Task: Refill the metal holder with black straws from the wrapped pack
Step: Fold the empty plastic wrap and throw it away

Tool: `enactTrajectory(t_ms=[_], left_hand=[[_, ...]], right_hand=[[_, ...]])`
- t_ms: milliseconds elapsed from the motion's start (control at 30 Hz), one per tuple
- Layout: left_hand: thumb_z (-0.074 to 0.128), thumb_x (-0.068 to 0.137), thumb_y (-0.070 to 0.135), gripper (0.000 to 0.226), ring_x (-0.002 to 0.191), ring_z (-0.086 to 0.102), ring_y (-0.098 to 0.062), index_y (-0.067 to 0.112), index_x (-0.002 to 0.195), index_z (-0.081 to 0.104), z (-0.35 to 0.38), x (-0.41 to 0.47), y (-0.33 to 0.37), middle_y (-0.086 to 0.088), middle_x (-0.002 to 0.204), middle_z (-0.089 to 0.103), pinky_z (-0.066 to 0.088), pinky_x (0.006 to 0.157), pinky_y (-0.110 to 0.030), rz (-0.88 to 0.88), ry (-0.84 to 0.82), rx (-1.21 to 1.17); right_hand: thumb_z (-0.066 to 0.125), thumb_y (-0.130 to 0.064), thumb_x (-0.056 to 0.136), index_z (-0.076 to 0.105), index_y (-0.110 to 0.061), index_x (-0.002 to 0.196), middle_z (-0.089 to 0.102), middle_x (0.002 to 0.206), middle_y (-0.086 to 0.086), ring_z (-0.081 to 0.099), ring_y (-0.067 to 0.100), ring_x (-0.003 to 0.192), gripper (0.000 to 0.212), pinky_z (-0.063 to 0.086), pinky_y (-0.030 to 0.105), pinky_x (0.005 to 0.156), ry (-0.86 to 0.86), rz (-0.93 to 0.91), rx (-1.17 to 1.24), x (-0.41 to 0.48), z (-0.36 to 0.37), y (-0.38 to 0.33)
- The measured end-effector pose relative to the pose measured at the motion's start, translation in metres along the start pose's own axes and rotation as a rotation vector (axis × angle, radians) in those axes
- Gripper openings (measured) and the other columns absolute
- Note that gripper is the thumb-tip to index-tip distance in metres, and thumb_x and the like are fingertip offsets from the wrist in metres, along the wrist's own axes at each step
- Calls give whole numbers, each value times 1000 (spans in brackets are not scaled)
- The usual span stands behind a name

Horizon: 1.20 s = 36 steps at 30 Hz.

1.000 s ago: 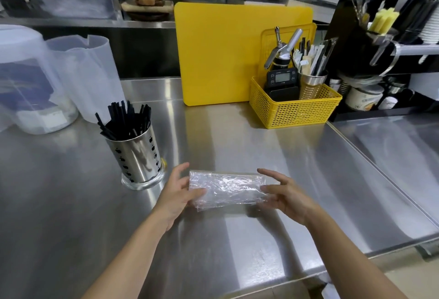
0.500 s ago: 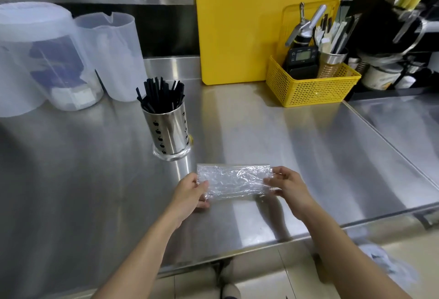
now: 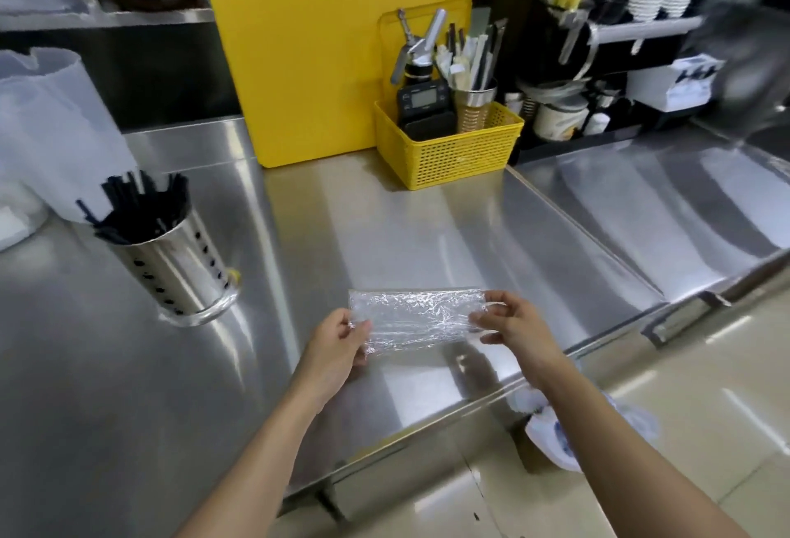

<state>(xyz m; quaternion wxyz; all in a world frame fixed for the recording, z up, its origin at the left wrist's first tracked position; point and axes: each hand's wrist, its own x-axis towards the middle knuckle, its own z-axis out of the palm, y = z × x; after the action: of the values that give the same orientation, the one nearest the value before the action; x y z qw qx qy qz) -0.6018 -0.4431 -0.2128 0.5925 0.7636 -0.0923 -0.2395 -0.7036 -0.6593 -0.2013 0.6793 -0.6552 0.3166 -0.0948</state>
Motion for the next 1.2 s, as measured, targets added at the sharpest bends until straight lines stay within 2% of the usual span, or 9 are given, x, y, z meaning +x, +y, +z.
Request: enactTrajectory(t_ms=[233, 467, 600, 667, 800, 900, 1000, 1100, 1200], left_hand=[[55, 90, 13, 18, 52, 45, -17, 14, 73, 50, 138, 19, 29, -5, 63, 51, 40, 45, -15, 61, 0, 0], [56, 89, 18, 15, 48, 48, -10, 19, 75, 51, 289, 18, 44, -1, 66, 53, 45, 59, -30, 27, -84, -15], [59, 87, 23, 15, 64, 53, -23, 24, 74, 52, 348, 6, 43, -1, 69, 55, 41, 65, -34, 57, -131, 40], [60, 86, 27, 18, 66, 55, -24, 27, 70, 51, 369, 2, 35, 4, 66, 54, 44, 67, -37, 72, -152, 117], [58, 88, 29, 18, 57, 41, -8, 20, 74, 49, 399, -3, 17, 11, 62, 44, 32, 54, -25, 113, -206, 296], [56, 89, 28, 19, 71, 51, -15, 13, 100, 51, 417, -3, -5, 4, 78, 54, 35, 60, -27, 58, -220, 329], [57, 88, 23, 34, 74, 56, -20, 18, 117, 38, 439, -5, -32, -2, 84, 60, 38, 61, -28, 2, -160, 322], [55, 89, 20, 26, 68, 53, -21, 22, 110, 40, 460, -2, -71, 1, 75, 55, 43, 66, -34, -5, -187, 397], [51, 90, 20, 8, 73, 56, -21, 21, 95, 57, 476, 10, -121, 1, 79, 59, 45, 67, -34, -56, -283, 476]], right_hand=[[63, 3, 81, 56, -9, 99, 61, 75, 6, 63, 7, 56, 22, 47, 19, 51, 65, -29, -22, 38, -132, 2], [63, 4, 79, 55, -9, 97, 52, 73, 2, 56, 12, 64, 23, 44, 25, 57, 160, 1, 10, 41, -282, 17], [63, 3, 80, 56, -15, 86, 52, 75, 2, 54, 16, 70, 20, 44, 28, 60, 222, 34, -1, 32, -341, 33], [64, 2, 80, 55, -11, 92, 53, 77, 3, 55, 17, 72, 20, 43, 27, 60, 274, 60, 7, 26, -360, 45], [63, 2, 80, 55, -9, 96, 54, 77, 5, 55, 16, 70, 22, 41, 26, 60, 370, 105, 46, 14, -383, 75], [62, 4, 79, 56, -17, 82, 55, 72, 3, 57, 8, 61, 22, 42, 21, 56, 408, 151, 43, 8, -390, 104], [61, 6, 79, 54, -16, 88, 54, 68, 2, 55, 3, 53, 25, 43, 16, 51, 415, 187, 13, 12, -395, 137], [59, 6, 81, 44, -13, 103, 52, 73, 2, 52, 13, 64, 33, 41, 24, 58, 486, 220, 7, 24, -399, 182], [58, 5, 79, 45, -21, 87, 49, 73, 1, 48, 18, 67, 30, 41, 31, 64, 553, 244, -30, 43, -404, 236]])
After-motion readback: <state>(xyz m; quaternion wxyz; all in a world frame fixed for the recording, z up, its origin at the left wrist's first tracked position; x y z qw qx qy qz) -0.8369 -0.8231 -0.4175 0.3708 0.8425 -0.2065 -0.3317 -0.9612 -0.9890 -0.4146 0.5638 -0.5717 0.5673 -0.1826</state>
